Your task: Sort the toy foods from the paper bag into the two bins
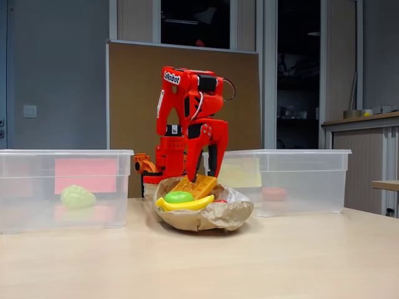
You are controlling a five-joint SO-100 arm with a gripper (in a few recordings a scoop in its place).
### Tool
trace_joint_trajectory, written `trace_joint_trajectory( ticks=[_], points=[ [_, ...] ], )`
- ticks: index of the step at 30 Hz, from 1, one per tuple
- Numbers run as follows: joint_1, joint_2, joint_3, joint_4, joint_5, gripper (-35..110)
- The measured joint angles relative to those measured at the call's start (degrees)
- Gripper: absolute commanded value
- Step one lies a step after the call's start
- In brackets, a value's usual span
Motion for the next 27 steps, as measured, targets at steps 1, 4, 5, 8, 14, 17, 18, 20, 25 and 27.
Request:
trace_joint_trajectory(
  ticks=[1, 4, 5, 8, 14, 17, 18, 20, 25, 27],
  points=[
    [0.00, 0.00, 0.00, 0.00, -0.18, 24],
    [-0.09, -0.35, -0.09, -0.09, -0.18, 24],
    [0.09, -0.35, -0.18, -0.18, -0.18, 24],
    [0.88, -0.35, -1.58, -0.18, -0.79, 24],
    [3.60, -1.85, -5.80, 1.32, -5.10, 24],
    [5.19, -2.37, -6.94, 1.85, -7.38, 24],
    [5.63, -2.72, -7.12, 2.11, -7.65, 24],
    [6.50, -2.99, -7.12, 2.90, -8.79, 23],
    [8.09, -3.69, -8.09, 2.46, -10.63, 22],
    [9.05, -4.48, -8.17, 2.72, -11.60, 22]
  ],
)
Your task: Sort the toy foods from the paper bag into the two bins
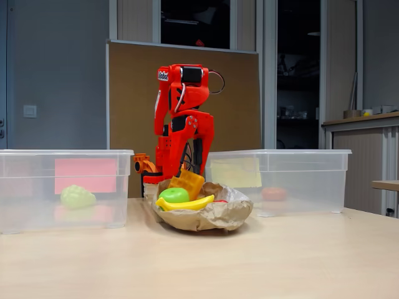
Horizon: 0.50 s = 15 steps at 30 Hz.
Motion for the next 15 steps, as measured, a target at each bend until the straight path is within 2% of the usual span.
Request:
trace_joint_trajectory(
  ticks=[15],
  points=[
    [4.48, -1.23, 0.97, -1.32, -5.62, 16]
  ],
)
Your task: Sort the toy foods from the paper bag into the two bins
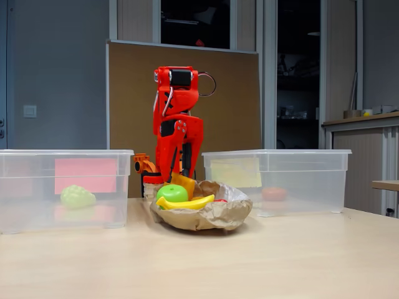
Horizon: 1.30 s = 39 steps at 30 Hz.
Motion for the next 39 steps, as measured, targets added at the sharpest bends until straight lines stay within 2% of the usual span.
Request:
trace_joint_trajectory(
  ticks=[14, 20, 28, 34, 39],
  points=[
    [1.23, -1.58, 0.79, -2.02, -1.23, 1],
    [1.58, -1.76, -0.53, -1.85, -2.11, 0],
    [-0.35, -0.26, -6.24, 7.65, 0.53, 0],
    [-3.78, 4.48, -15.73, 19.60, 4.04, 0],
    [-10.02, 9.05, -25.31, 30.67, 11.16, 0]
  ],
)
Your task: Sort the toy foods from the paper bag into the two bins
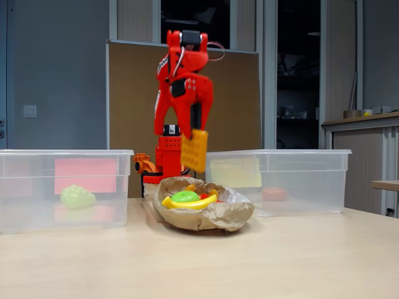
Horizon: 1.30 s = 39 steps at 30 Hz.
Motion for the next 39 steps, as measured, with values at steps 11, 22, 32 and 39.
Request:
trace_joint_trajectory(
  ticks=[11, 22, 32, 39],
  points=[
    [-20.83, 15.56, 3.08, 4.31, 27.51, 0],
    [-46.05, 3.52, 0.18, 3.16, 61.08, 3],
    [-54.84, -10.20, -2.46, 0.18, 77.26, 29],
    [-55.20, -11.16, -2.46, 0.26, 77.70, 31]
  ],
)
